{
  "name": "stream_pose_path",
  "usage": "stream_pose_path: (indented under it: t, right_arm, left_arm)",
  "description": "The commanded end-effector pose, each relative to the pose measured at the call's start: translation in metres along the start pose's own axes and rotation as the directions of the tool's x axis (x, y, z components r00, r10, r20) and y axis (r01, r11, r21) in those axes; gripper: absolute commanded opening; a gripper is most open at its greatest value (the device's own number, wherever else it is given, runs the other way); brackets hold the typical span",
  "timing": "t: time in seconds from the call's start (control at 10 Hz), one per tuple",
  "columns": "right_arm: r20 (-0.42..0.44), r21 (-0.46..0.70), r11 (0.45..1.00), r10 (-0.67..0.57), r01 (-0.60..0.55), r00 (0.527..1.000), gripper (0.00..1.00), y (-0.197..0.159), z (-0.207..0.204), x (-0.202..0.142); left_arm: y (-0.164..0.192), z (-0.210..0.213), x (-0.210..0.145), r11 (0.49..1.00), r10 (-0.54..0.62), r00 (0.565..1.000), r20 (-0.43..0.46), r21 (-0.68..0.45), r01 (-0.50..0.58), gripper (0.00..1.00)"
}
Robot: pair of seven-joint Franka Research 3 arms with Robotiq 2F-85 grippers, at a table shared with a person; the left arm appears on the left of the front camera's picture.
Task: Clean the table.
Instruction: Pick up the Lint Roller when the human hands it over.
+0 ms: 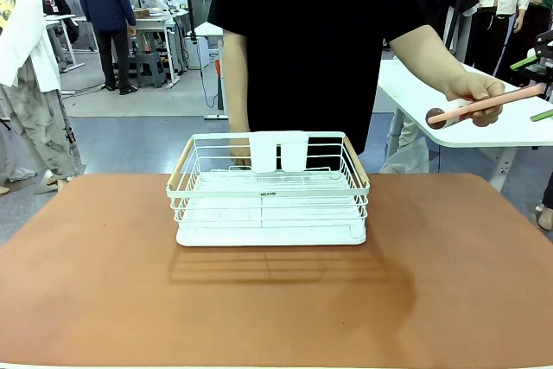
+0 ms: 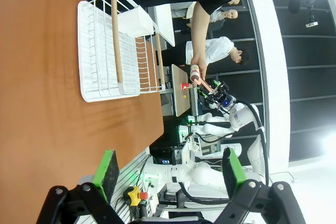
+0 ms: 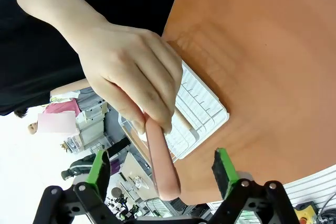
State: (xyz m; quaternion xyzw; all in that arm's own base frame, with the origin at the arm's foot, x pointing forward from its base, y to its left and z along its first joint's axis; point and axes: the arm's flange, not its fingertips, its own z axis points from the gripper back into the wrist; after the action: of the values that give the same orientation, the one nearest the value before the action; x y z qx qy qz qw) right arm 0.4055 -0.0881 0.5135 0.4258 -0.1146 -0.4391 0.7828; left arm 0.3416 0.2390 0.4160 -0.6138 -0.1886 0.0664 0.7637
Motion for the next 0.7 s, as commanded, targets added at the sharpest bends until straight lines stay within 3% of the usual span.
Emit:
stream_pose_path:
  t: [0.0, 0.6]
  right_arm:
    - [0.021, 0.01, 1.0, -0.023, 0.023, 1.0, 1.0, 0.0027, -0.0061, -0.0028]
    - [0.025, 0.025, 1.0, -0.016, 0.015, 1.0, 1.0, 0.0034, -0.013, -0.0022]
  left_arm:
    - [-0.0007, 0.0022, -0.002, 1.0, -0.004, 1.0, 0.006, -0.009, 0.004, 1.0]
    - [-0.0007, 0.0022, -0.002, 1.0, -0.004, 1.0, 0.006, -0.009, 0.004, 1.0]
